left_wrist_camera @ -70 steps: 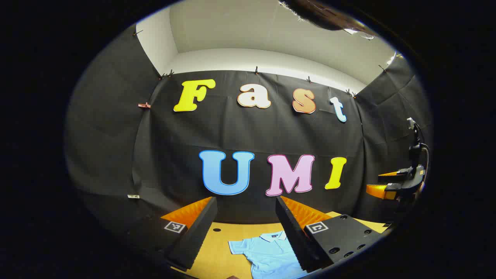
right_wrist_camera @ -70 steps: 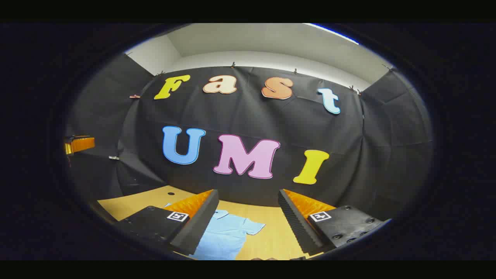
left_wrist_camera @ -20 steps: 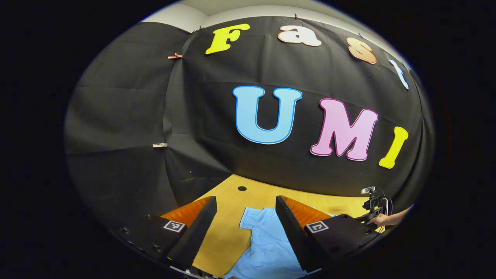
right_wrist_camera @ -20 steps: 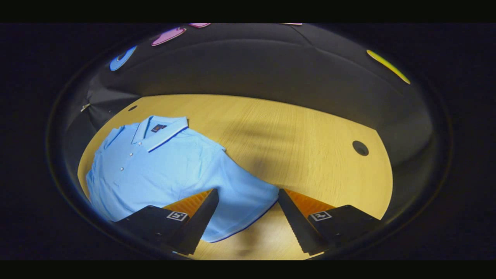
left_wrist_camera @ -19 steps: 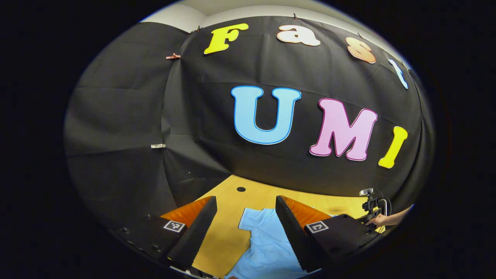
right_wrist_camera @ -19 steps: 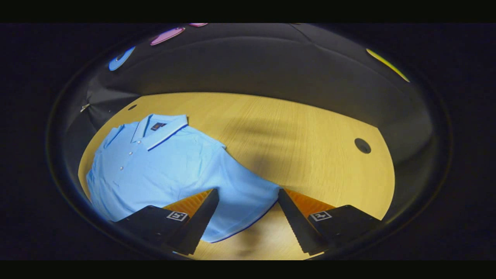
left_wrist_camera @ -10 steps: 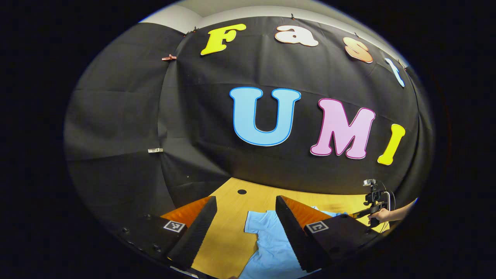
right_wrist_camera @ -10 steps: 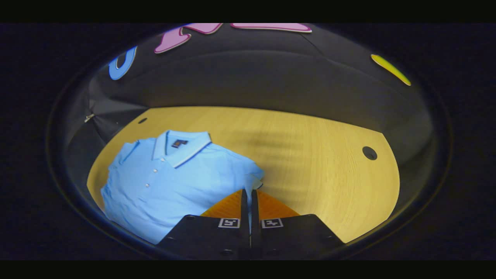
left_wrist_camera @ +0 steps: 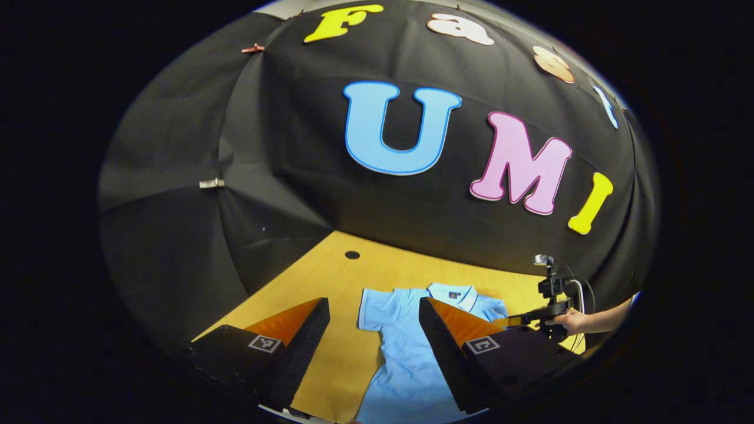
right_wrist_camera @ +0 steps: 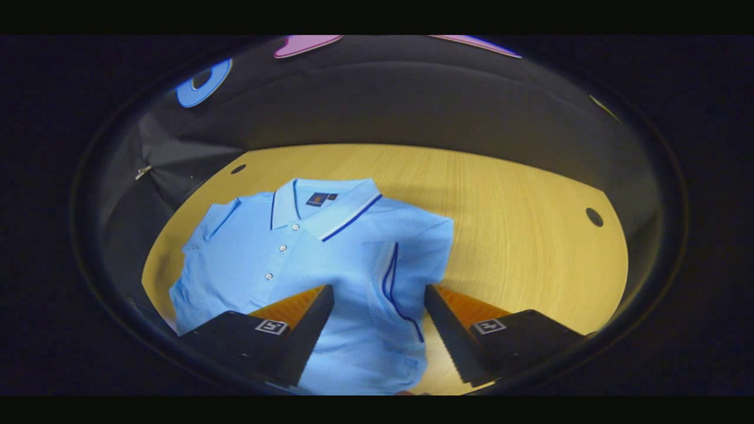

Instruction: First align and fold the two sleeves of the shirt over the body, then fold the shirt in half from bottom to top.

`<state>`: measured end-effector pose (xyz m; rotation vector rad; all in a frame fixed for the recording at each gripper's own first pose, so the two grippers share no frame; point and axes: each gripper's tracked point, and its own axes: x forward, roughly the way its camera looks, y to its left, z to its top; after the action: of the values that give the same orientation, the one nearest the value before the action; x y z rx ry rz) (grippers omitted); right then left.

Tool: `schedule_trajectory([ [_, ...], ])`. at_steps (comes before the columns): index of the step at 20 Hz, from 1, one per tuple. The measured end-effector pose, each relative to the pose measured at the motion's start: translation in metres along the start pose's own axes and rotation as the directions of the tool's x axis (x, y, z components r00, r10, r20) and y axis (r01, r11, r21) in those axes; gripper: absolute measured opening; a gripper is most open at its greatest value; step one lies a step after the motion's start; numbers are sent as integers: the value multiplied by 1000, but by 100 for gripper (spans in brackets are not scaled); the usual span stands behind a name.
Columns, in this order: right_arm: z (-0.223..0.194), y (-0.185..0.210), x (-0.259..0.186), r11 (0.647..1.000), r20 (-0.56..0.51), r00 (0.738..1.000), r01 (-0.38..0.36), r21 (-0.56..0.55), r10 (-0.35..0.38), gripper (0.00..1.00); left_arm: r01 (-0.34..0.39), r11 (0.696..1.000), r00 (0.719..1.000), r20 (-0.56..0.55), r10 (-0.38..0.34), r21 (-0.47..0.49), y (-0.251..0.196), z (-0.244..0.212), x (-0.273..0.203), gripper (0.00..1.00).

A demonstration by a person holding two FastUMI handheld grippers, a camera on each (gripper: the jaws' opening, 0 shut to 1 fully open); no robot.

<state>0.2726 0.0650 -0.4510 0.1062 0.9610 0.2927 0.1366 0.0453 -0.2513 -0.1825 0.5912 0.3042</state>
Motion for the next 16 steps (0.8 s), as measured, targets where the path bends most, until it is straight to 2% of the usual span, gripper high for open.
schedule_trajectory([
  [1,11,-6,-11,1000,42,999,23,11,-23,95,5,1000,1000,-12,-5,8,4,-5,14,98],
  [3,21,1,-40,996,97,995,3,85,-11,98,10,999,999,-42,-9,30,12,-11,44,98],
  [4,25,-1,-54,994,125,992,-1,113,-13,93,15,999,998,-60,-13,38,13,-15,61,98],
  [5,27,-3,-70,992,145,989,-3,127,-16,93,27,999,997,-79,-23,45,15,-20,81,98],
  [6,24,-7,-84,992,159,987,3,128,-23,99,36,998,994,-103,-31,53,16,-24,101,98],
  [10,10,-37,-136,989,198,976,68,129,-93,99,58,995,977,-210,-40,76,15,-45,180,98],
  [15,-33,-69,-187,971,177,967,148,189,-182,99,84,995,938,-340,-63,47,0,-80,254,98],
  [16,-42,-72,-194,966,169,966,158,206,-194,92,73,995,929,-368,-44,67,1,-90,265,98],
])
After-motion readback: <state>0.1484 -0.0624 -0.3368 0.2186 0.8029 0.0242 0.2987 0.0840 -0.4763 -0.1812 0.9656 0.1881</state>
